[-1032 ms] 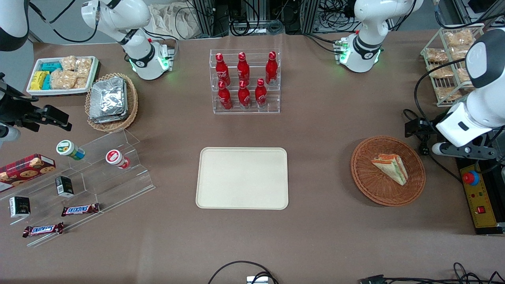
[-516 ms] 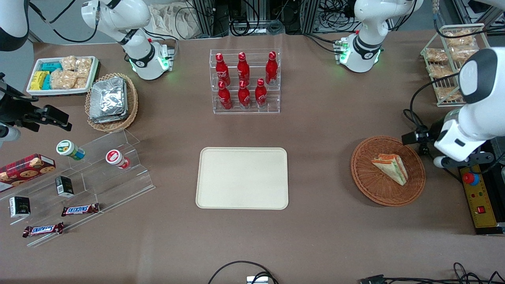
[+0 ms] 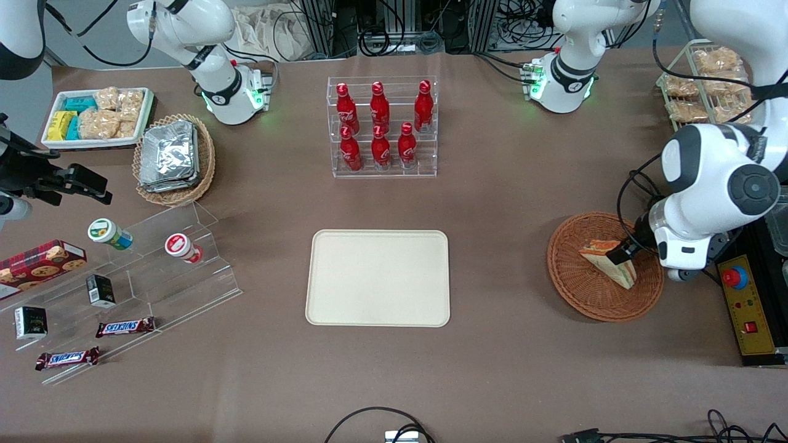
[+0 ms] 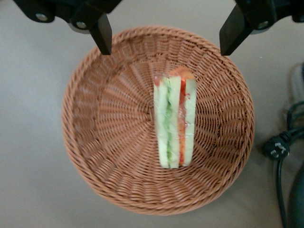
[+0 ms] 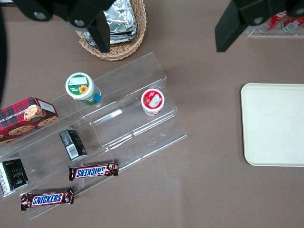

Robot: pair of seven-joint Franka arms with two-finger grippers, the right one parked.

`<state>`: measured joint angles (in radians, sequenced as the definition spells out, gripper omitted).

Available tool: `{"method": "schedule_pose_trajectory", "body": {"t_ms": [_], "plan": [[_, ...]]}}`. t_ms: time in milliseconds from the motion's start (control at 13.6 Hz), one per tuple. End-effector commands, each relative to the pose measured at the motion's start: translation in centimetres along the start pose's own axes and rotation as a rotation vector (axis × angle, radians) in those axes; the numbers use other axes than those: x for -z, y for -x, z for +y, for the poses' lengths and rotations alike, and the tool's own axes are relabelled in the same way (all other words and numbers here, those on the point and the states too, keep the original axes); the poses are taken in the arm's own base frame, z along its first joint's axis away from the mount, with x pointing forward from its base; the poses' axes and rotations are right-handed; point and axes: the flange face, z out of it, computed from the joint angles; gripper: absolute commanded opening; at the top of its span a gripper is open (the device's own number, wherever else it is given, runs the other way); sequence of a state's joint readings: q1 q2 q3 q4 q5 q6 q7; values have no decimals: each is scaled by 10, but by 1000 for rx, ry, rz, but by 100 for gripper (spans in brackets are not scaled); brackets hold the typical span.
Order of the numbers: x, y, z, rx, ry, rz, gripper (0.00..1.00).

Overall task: Place sandwich from basket to tray
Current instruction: 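Close the left gripper on the wrapped sandwich and lift it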

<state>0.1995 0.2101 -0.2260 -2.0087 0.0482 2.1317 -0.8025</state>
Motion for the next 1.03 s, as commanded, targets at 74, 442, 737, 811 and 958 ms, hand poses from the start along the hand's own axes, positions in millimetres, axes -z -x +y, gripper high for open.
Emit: {"method": "schedule_pose_trajectory", "body": {"t_ms": [74,442,737,811,958], "plan": [[-31,7,-22,100,19,36,100],[-76,-5,-35,135,36,35,100],[-97,-17,-28,165,39,23,100],[-101,-20,-22,195,41,20,100],[-101,-22,-18,235,46,22,91]]}}
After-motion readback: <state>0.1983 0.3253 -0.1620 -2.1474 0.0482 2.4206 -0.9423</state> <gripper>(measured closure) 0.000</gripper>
